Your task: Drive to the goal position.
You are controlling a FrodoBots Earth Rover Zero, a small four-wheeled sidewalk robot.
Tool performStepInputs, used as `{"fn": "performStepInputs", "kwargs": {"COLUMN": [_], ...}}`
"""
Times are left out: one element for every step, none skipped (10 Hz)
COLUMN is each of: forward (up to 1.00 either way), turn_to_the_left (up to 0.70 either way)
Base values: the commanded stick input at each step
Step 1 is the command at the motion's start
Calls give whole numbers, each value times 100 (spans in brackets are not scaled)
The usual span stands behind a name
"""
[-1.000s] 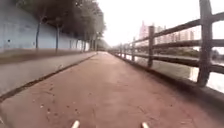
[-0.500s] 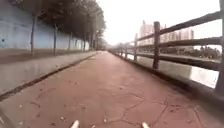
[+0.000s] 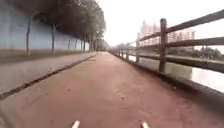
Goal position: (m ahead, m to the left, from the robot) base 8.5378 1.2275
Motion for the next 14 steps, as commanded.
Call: {"fn": "performStepInputs", "kwargs": {"forward": [70, 70, 70, 70, 70, 70, 70, 70, 70, 70, 70, 70, 70, 70], "turn_to_the_left": [7, 0, 0, 0, 0, 0, 0, 0, 0, 0, 0, 10, 27, 27]}}
